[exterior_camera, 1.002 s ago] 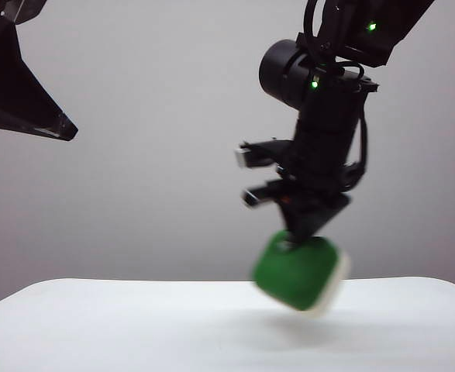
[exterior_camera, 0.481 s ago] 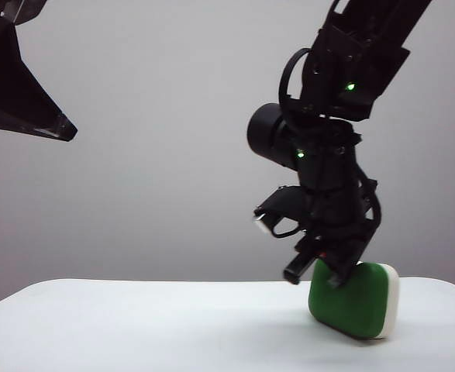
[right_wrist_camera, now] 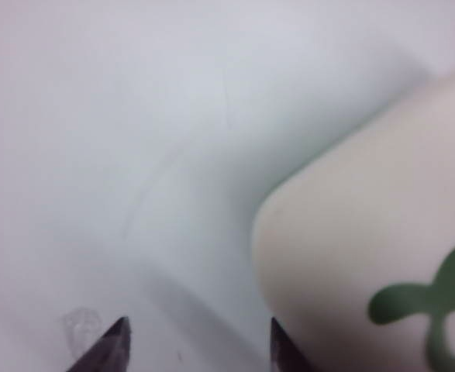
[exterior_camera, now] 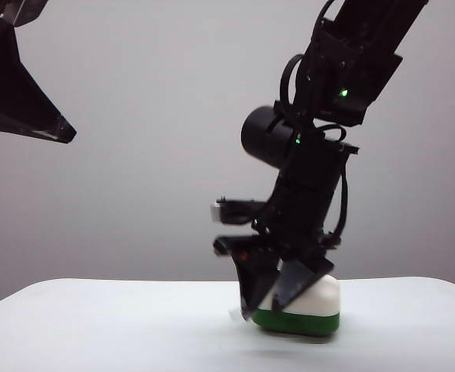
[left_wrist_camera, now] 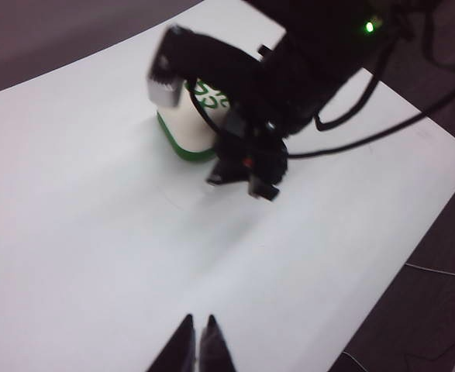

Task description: Pick up the foam mahjong on the table and turn it over.

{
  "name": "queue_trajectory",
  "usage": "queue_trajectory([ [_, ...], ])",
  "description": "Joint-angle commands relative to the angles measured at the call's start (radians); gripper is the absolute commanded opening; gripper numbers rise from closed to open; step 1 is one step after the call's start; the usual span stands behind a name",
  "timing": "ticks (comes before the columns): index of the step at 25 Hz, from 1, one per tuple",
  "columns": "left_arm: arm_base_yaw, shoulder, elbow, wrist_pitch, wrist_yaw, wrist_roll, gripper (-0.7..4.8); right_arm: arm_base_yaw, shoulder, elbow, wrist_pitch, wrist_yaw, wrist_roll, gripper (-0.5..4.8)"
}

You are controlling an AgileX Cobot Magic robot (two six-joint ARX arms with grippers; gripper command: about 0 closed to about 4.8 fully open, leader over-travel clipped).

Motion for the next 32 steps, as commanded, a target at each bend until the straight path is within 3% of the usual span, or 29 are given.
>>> queue_trajectory([
  [1, 0.0, -0.001, 0.005, 0.007, 0.006, -0.003, 0.17, 0.002, -0.062, 0.005, 0.066, -0.074, 0.01, 2.23],
  [5, 0.0, -0.001, 0.005, 0.001, 0.006, -0.002, 0.17, 0.001, -0.173, 0.004, 0.033, -0.078, 0.009, 2.23],
  [7, 0.0, -0.001, 0.005, 0.002, 0.002, 0.006, 0.17, -0.004, -0.25, 0.004, -0.034, -0.01, 0.006, 1.96],
  [8, 0.0, -0.001, 0.005, 0.002, -0.003, 0.005, 0.17, -0.007, -0.275, 0.004, -0.066, 0.006, 0.005, 1.53],
  [9, 0.0, -0.001, 0.005, 0.002, -0.006, 0.008, 0.17, -0.01, -0.325, 0.003, -0.149, 0.061, 0.005, 0.18],
  [10, 0.002, -0.001, 0.005, 0.003, -0.01, 0.012, 0.17, -0.015, -0.348, 0.003, -0.2, 0.09, 0.005, -0.08],
  [12, 0.002, -0.003, 0.006, 0.019, -0.051, 0.03, 0.17, -0.034, -0.4, -0.01, -0.31, 0.151, 0.005, -0.06],
  [18, 0.003, -0.004, 0.006, 0.036, -0.121, 0.061, 0.16, -0.09, -0.559, -0.143, -0.302, 0.143, 0.029, -0.06],
  [22, 0.036, -0.04, 0.005, 0.048, -0.204, 0.105, 0.17, -0.146, -0.742, -0.289, -0.203, 0.036, 0.105, -0.06],
  [26, 0.197, -0.133, 0.003, 0.134, -0.199, 0.075, 0.17, -0.278, -0.979, -0.443, -0.121, -0.104, 0.108, -0.06],
  [32, 0.401, -0.305, -0.065, 0.156, -0.2, -0.007, 0.17, -0.459, -1.27, -0.595, -0.015, -0.183, 0.133, -0.06],
])
